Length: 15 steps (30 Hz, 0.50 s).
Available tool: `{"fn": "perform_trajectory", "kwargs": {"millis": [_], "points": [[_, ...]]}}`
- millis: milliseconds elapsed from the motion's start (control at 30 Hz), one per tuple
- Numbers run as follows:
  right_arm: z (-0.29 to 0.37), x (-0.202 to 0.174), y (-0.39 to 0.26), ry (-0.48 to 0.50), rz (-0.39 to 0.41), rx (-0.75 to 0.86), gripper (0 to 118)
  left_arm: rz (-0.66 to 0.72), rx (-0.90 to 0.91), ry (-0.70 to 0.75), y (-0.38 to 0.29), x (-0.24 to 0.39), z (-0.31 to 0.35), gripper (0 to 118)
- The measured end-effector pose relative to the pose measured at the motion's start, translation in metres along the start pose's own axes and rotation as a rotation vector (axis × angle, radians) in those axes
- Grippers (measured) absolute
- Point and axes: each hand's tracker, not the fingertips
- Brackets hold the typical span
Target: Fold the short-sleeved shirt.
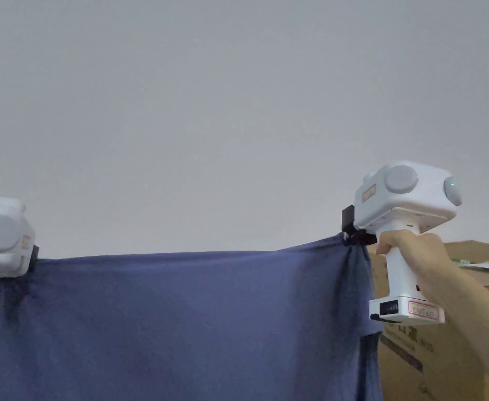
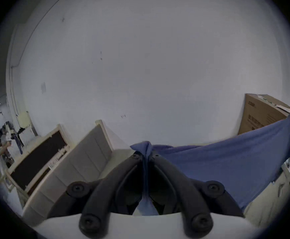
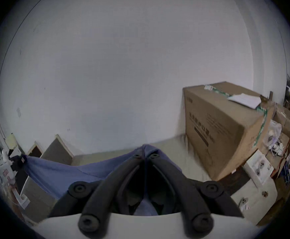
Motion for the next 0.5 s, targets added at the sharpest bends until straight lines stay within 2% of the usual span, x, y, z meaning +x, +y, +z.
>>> {"fn": "perform_trajectory", "kwargs": {"millis": [133, 200, 333, 433, 500], "points": [[-0.009, -0.024, 0.049, -0.046, 0.017, 0.089, 0, 0.036, 0.054, 0.011, 0.041, 0.002, -0.025, 4], [-0.009, -0.036, 0.063, -0.045, 0.059, 0.124, 0, 0.026, 0.077, 0.039, 0.056, 0.005, -0.036, 4], [-0.021, -0.044, 0.053, -0.042, 0.083, 0.142, 0, 0.062, 0.128, 0.064, 0.05, 0.01, -0.056, 4], [-0.054, -0.04, 0.025, -0.061, 0.134, 0.09, 0, -0.014, 0.112, 0.088, 0.023, 0.022, -0.083, 4], [-0.085, -0.033, -0.005, -0.063, 0.128, 0.022, 0, -0.023, 0.085, 0.091, -0.007, 0.032, -0.106, 4]]}}
